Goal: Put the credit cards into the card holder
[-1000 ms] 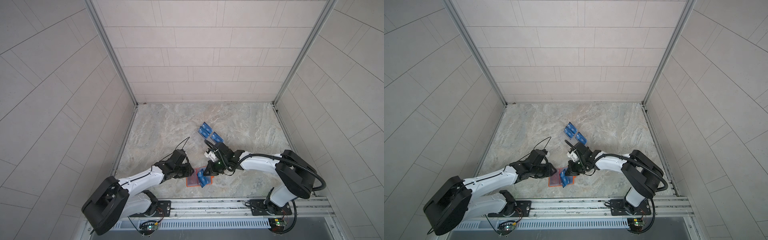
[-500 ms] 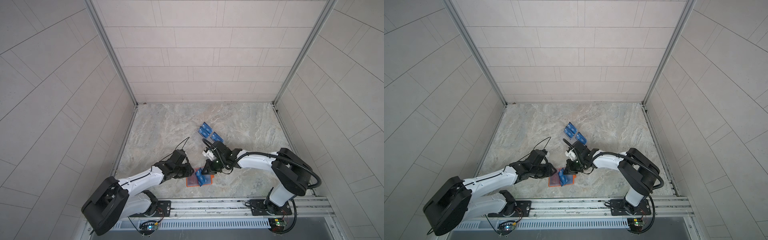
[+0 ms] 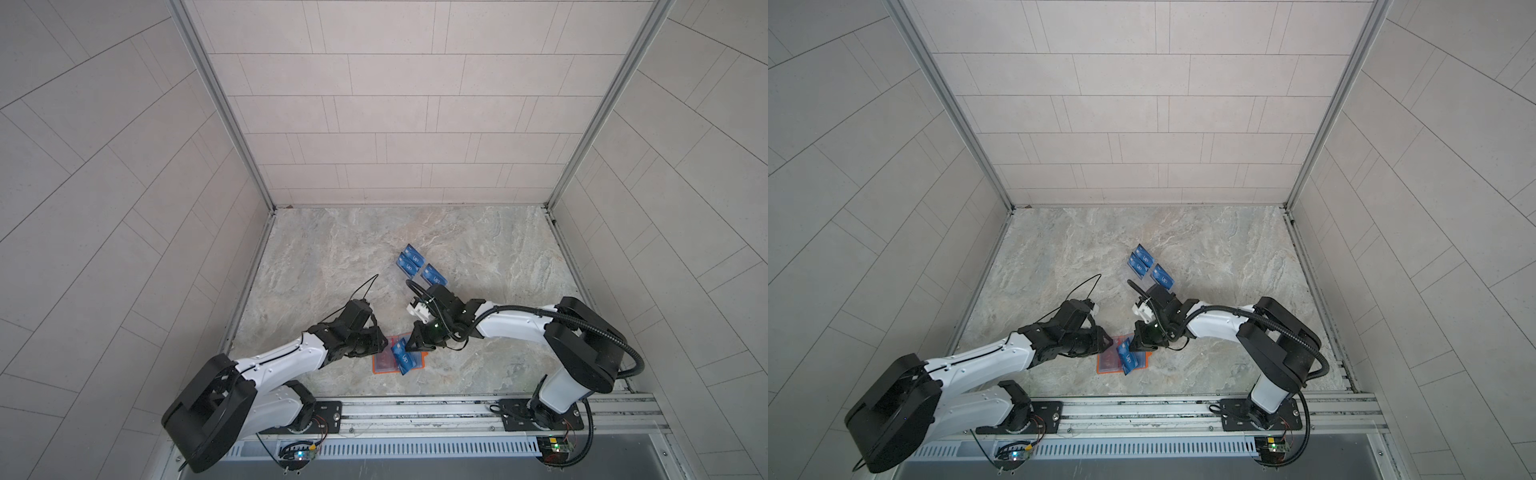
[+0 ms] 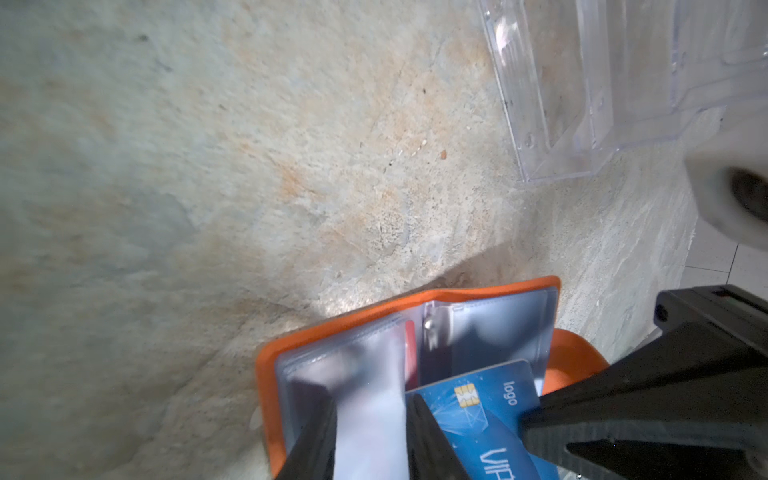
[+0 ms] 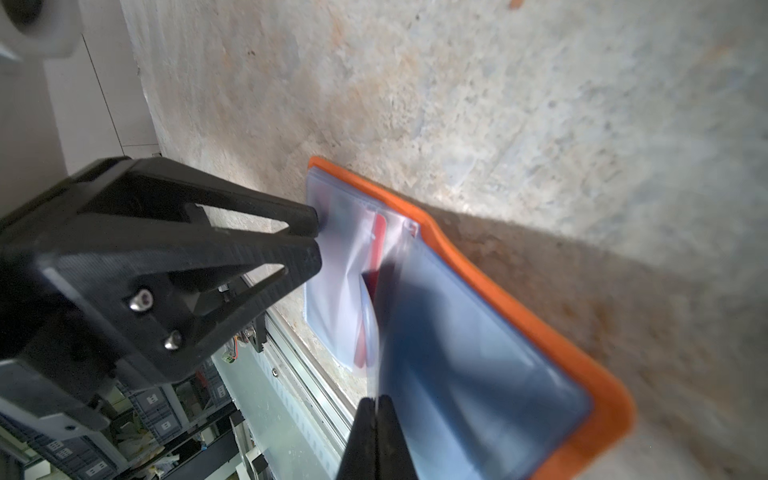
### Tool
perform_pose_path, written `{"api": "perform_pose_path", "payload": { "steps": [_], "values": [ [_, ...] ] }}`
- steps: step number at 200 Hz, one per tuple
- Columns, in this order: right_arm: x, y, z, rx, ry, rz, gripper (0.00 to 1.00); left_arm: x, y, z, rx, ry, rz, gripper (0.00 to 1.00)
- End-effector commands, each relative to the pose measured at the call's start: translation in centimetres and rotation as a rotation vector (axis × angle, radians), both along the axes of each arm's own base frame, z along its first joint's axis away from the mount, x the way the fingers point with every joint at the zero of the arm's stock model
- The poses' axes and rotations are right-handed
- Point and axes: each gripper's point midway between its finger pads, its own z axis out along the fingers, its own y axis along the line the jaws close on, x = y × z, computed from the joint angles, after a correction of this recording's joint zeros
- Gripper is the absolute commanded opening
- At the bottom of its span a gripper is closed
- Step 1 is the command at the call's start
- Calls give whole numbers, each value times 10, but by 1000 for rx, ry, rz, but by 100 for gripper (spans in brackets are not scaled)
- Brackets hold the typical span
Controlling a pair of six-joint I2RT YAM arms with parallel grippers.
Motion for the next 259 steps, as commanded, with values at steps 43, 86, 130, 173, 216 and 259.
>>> {"api": "perform_pose_path", "payload": {
  "steps": [43, 86, 130, 173, 216, 259],
  "values": [
    [-16, -12, 2, -41, 25, 5, 0, -9, 8, -10, 39, 25, 2, 34],
    [-15, -3, 2, -17, 33, 21, 0, -9, 8, -9, 38, 24, 4, 34],
    [-11, -4, 18, -1, -13, 8, 0, -10, 10, -9, 43, 22, 3, 34],
    [-8, -2, 27, 12, -32, 3, 0, -10, 9, -10, 41, 23, 2, 34],
    [-6, 3, 23, 10, -22, 17, 0, -10, 10, -9, 41, 22, 7, 33],
    [-11, 0, 9, -17, 14, 23, 0, -10, 11, -10, 45, 25, 5, 34]
  ]
}}
